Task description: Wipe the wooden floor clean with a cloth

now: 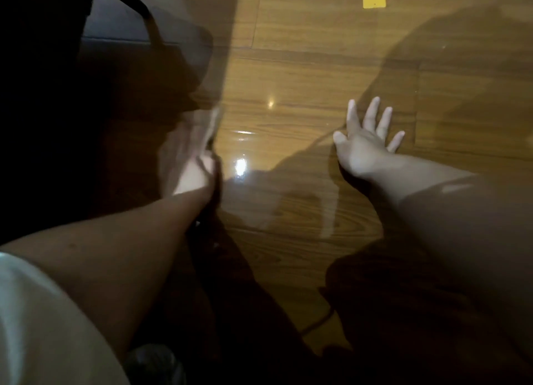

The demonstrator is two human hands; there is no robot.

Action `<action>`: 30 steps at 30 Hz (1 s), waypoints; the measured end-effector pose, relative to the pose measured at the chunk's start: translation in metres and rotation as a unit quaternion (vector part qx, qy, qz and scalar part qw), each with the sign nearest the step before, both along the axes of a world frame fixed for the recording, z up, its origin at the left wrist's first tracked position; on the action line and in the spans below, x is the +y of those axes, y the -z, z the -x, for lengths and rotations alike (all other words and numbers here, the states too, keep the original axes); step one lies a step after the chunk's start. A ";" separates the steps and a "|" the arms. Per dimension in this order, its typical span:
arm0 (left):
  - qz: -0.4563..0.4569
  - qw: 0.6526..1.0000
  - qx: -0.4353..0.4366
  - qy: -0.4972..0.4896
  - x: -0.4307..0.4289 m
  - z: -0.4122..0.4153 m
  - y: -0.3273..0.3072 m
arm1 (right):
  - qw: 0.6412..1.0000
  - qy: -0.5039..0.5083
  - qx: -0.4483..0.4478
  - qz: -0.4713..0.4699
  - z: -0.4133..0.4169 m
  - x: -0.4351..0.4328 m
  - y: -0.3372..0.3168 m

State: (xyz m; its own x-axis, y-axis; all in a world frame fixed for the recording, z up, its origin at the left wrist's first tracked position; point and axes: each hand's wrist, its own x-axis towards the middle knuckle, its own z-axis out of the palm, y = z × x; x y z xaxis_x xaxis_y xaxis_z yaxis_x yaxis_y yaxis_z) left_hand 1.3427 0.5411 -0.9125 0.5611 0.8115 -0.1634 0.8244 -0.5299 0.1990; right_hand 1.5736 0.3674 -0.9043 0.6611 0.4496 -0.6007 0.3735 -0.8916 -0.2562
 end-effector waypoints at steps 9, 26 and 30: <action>0.076 0.989 -0.025 0.123 -0.181 -0.019 0.004 | 0.998 0.022 0.055 -0.019 -0.005 -0.020 -0.038; 0.026 0.972 0.026 0.231 -0.219 0.034 -0.006 | 0.998 0.038 -0.028 -0.028 0.052 -0.086 -0.022; 0.083 0.912 0.051 0.398 -0.190 0.012 -0.005 | 0.997 0.027 -0.046 -0.064 0.050 -0.077 -0.039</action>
